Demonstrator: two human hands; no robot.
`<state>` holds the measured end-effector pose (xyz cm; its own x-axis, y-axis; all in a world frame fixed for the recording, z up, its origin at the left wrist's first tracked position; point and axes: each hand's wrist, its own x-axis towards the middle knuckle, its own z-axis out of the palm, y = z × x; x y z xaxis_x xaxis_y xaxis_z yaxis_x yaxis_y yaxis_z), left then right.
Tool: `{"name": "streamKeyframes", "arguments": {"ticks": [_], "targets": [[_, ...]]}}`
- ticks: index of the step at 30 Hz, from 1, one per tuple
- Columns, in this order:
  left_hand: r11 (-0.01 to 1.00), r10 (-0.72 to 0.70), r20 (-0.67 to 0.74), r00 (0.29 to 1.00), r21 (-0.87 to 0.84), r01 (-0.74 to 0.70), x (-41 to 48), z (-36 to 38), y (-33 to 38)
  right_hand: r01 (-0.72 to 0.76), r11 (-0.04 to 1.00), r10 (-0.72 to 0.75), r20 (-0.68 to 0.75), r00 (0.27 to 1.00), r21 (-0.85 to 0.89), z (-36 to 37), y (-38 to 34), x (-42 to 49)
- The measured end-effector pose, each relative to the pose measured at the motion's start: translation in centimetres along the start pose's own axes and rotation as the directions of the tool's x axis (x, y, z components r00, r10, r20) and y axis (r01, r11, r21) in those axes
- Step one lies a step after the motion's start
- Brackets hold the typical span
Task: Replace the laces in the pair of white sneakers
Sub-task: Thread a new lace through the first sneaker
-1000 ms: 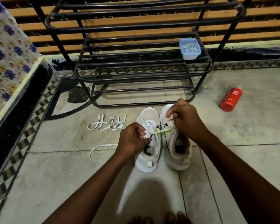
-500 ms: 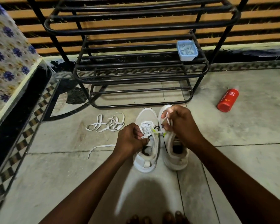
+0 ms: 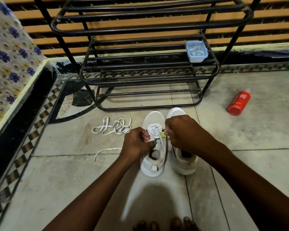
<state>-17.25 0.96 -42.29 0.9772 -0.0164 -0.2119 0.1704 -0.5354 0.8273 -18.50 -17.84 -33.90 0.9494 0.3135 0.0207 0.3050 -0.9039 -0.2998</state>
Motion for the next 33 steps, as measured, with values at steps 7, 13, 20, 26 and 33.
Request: {"name": "streamKeyframes", "arguments": {"ticks": [7,13,20,26,33], "targets": [[1.0,-0.005,0.004,1.0,-0.015,0.005,0.0,0.2,0.0,-0.019,0.999,0.019,-0.009,1.0,0.048,-1.7,-0.7,-0.9],[1.0,-0.013,0.019,1.0,0.001,0.013,0.2,0.2,0.1,-0.027,0.998,0.033,-0.114,0.993,0.059,-4.1,-1.0,-1.1],[0.999,0.022,0.055,0.998,0.045,-0.024,-0.1,-0.3,0.2,0.057,0.982,-0.029,-0.159,0.987,0.177,-4.3,-1.7,-1.4],[1.0,0.026,0.104,0.994,-0.003,-0.026,-0.4,-1.7,0.1,0.089,0.976,-0.055,-0.172,0.983,0.197,-4.1,-0.9,-1.3],[0.978,0.008,0.178,0.984,0.202,-0.045,0.0,-4.2,2.2,0.08,0.97,-0.034,-0.2,0.979,0.229,-3.9,-0.9,-1.4]]}}
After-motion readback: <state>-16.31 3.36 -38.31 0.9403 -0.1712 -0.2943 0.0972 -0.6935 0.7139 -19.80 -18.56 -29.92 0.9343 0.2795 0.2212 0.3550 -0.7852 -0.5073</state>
